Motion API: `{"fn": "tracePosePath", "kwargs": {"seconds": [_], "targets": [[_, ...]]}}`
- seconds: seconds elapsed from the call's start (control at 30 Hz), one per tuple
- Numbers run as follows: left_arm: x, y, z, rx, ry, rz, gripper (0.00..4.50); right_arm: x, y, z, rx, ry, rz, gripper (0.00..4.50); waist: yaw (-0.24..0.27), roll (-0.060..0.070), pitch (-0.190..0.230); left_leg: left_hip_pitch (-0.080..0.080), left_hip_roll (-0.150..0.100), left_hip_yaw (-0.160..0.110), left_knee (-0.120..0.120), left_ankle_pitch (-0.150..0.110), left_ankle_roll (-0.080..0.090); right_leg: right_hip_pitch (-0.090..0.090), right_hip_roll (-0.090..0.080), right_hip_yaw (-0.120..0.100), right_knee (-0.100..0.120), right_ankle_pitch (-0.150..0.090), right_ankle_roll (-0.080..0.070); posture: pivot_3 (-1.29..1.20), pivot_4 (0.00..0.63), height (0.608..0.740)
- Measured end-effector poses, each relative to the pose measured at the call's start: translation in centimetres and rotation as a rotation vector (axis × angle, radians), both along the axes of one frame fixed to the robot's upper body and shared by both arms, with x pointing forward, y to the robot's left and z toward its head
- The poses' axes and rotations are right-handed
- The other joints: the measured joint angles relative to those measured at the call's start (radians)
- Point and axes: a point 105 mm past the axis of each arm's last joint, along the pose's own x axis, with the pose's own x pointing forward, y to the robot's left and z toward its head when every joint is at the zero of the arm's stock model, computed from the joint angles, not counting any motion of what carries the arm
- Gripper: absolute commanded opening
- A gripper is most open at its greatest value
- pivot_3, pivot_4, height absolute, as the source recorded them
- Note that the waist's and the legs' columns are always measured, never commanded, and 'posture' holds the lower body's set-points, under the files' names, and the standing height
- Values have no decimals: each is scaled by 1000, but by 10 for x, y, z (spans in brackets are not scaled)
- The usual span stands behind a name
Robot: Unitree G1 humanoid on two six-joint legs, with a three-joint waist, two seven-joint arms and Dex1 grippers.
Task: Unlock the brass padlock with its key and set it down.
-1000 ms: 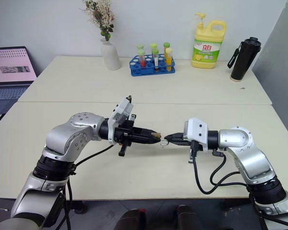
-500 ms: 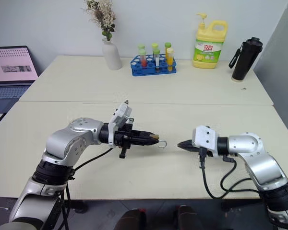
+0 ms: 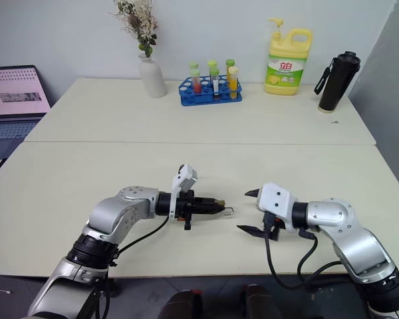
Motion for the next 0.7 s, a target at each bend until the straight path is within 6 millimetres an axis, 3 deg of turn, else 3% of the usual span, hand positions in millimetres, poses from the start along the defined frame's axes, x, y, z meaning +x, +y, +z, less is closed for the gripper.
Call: {"fn": "tracePosePath", "kwargs": {"seconds": [0.37,0.7], "targets": [[5,-8,-7,-7,28,-1,163,2,-1,-10,-14,25,-27,4307,-1,0,0,0,0,0,0,0,0,0,0,0,0,0,0,0,150,740],[14,-14,-5,0,11,-22,3360,1,-3,-11,-19,32,-29,4307,0,0,0,0,0,0,0,0,0,0,0,0,0,0,0,0,150,740]]}}
